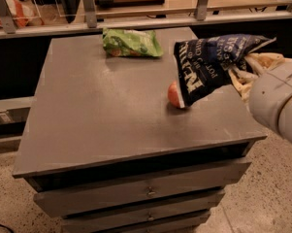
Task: Move blue chip bag near green rice chip bag
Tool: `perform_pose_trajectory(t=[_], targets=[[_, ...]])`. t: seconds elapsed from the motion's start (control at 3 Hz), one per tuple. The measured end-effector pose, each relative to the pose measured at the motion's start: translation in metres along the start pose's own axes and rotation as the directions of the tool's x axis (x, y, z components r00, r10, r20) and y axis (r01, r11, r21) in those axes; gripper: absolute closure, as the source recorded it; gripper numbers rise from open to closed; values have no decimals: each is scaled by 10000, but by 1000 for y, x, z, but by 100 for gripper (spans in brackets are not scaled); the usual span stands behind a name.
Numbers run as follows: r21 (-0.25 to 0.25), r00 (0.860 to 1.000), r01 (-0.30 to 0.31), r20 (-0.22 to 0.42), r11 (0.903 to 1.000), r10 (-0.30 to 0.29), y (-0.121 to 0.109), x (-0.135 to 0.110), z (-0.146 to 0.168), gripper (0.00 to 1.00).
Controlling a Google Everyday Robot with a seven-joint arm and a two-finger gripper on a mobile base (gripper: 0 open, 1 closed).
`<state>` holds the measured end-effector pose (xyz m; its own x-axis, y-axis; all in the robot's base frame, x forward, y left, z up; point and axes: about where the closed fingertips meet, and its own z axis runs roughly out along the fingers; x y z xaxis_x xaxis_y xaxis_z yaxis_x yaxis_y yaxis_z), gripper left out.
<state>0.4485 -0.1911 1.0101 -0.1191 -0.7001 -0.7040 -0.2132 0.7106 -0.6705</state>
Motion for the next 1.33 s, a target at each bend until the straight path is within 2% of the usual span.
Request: perform_pose_trajectory(t=[0.33,0.67,1.0,1.33], targets=[[293,9995,-256,-170,9992,261,-8,32,15,100],[-89,9977,-673,-95,9977,672,-7,51,40,100],[-405,9972,-731,108,9965,736,-20,55,72,100],[-411,9910,-1019,830,9939,1050,-42,30,121,100]])
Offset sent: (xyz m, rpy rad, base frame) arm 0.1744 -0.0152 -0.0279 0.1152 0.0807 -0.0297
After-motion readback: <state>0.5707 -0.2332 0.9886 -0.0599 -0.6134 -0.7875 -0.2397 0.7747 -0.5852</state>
